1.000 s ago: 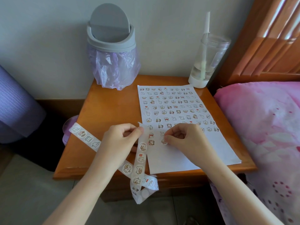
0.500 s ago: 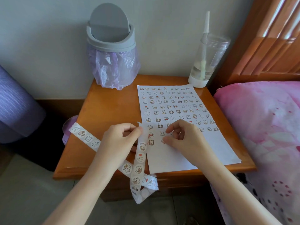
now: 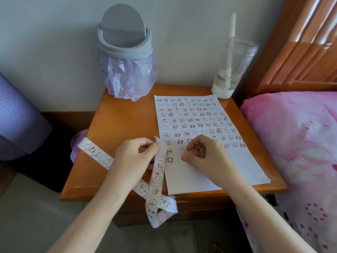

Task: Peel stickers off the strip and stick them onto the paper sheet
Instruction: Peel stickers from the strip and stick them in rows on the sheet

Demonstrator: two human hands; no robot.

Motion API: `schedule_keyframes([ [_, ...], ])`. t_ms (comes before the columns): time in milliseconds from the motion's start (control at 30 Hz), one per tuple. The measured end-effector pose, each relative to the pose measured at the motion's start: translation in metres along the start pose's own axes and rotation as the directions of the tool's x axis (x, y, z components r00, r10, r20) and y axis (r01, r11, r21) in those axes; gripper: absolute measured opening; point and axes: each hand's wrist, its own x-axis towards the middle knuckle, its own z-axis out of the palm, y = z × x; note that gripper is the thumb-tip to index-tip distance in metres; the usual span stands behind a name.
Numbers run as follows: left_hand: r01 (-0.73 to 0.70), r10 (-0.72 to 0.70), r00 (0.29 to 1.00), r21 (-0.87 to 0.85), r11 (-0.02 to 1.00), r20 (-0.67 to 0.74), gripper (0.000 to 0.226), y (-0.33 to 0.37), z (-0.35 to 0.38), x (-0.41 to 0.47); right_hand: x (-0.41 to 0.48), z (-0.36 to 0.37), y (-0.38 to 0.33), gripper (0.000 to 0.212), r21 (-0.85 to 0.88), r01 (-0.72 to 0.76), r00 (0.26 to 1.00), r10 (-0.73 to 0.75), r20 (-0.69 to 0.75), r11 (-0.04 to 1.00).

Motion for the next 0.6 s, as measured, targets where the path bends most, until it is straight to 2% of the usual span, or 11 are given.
schedule_keyframes([
  [133, 0.008, -0.007, 1.000, -0.018, 1.000, 0.022, 0.021, -0.001, -0.001, 0.000, 0.000, 0.000, 0.001, 0.006, -0.011, 0.000, 1.000, -0.001, -0.029, 1.000],
  [233, 0.039, -0.027, 0.997, -0.189, 0.981, 0.067, 0.021, 0.004, -0.006, -0.003, -0.002, 0.001, -0.003, 0.008, 0.066, 0.031, 0.995, -0.025, -0.099, 0.997],
  [333, -0.024, 0.023, 1.000, -0.309, 0.951, -0.004, 0.018, 0.011, -0.011, -0.007, -0.007, 0.004, -0.017, 0.010, 0.146, 0.142, 0.980, -0.118, -0.163, 0.979],
  [433, -0.116, 0.090, 0.990, -0.270, 0.956, -0.106, 0.018, 0.013, -0.010, -0.008, -0.015, 0.009, -0.031, 0.011, 0.290, 0.226, 0.972, -0.194, -0.134, 0.930],
  [600, -0.189, 0.154, 0.972, -0.198, 0.962, -0.180, 0.017, 0.013, -0.007, -0.009, -0.025, 0.014, -0.042, 0.017, 0.389, 0.266, 0.964, -0.241, -0.113, 0.882],
])
